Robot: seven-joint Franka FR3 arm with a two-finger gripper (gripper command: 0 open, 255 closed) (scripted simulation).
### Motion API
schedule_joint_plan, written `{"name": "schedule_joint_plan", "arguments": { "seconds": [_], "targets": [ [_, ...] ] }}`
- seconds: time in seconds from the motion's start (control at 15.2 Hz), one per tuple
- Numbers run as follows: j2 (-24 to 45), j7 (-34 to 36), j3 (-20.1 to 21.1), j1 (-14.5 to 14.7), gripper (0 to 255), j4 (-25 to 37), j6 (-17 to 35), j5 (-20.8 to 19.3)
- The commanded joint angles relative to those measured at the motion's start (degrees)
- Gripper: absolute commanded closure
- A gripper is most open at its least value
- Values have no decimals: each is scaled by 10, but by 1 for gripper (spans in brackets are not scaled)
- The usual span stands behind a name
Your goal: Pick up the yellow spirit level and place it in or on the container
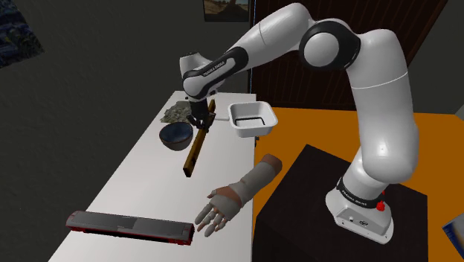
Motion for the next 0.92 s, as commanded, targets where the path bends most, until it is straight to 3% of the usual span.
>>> {"name": "schedule_joint_plan", "arguments": {
  "seconds": [0.0,0.86],
  "targets": [
    [-9,-24,-5,-18,255,-10,1,2],
    [26,-169,-44,-126,255,51,-29,3]
  ]
}}
